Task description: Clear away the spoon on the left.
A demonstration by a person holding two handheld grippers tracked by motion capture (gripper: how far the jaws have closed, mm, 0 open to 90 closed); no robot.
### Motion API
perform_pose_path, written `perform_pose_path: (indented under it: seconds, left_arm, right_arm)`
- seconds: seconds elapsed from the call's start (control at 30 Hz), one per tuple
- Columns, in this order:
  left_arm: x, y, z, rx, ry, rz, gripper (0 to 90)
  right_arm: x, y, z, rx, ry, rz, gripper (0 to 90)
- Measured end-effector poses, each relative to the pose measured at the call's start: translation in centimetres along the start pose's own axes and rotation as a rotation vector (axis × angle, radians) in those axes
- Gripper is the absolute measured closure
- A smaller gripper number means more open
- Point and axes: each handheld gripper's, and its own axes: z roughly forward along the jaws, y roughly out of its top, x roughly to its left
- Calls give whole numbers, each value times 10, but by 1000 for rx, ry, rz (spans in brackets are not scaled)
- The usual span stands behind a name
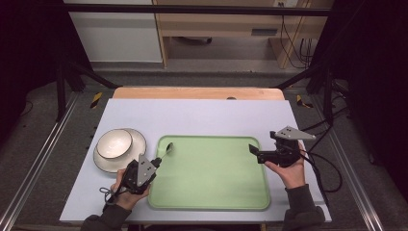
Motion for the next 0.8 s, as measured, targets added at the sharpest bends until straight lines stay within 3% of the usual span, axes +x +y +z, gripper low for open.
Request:
perform_pose_path:
  seconds: [0.2,0.5,0.8]
  left_arm:
    - [-3,1,2,15,1,16,867]
    - [-10,2,4,32,17,75,857]
    - [-13,2,5,45,8,100,840]
  right_arm:
    - [0,0,0,-1,1,1,56]
    - [0,0,0,-4,2,-1,56]
    - [0,0,0,-4,4,0,56]
